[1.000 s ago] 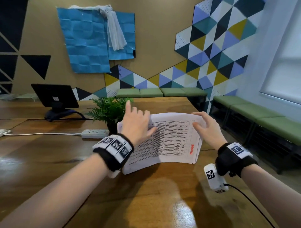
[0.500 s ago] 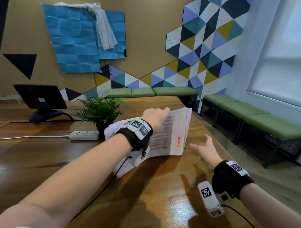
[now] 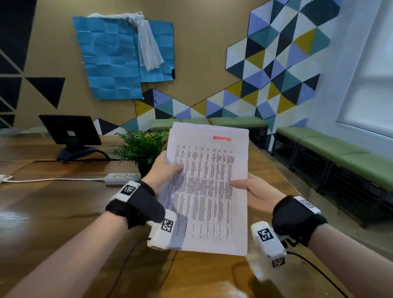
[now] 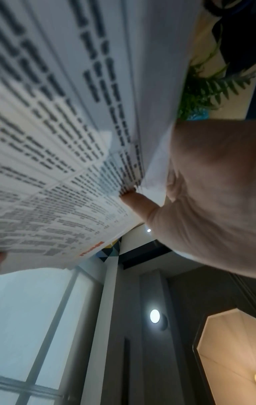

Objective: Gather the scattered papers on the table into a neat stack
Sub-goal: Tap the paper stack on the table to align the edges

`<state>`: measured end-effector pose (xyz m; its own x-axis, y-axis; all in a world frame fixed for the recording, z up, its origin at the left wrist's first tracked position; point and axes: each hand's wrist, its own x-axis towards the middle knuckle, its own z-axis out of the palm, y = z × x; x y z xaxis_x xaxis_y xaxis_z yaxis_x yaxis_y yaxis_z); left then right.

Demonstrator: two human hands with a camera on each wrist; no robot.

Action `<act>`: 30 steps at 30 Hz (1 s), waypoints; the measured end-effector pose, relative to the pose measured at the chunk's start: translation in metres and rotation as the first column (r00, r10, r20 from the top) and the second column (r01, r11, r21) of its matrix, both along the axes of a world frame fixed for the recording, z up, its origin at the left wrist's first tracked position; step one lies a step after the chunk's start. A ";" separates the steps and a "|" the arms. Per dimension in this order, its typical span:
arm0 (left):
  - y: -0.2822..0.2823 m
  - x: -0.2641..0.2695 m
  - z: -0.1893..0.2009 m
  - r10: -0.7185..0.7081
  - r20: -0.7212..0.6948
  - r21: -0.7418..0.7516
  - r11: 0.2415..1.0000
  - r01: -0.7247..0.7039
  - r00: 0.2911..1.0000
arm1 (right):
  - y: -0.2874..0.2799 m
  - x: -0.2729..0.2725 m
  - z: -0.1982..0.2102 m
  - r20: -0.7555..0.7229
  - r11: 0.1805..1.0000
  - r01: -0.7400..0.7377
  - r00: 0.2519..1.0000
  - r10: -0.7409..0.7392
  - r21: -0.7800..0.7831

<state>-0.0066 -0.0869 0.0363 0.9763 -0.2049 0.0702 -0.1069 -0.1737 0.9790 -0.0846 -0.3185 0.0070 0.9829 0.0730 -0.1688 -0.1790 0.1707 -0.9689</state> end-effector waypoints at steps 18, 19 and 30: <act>-0.007 -0.031 -0.020 0.179 0.313 -0.170 0.977 -0.131 0.933 | 0.032 0.009 0.019 0.302 0.919 0.394 0.876 -0.376 0.003; -0.007 -0.032 -0.023 0.170 0.316 -0.159 0.979 -0.124 0.933 | 0.032 0.009 0.016 0.317 0.918 0.396 0.874 -0.367 -0.029; -0.006 -0.026 -0.026 0.139 0.346 -0.140 0.986 -0.095 0.928 | 0.026 0.011 0.041 0.841 0.526 0.768 0.515 -0.166 -0.367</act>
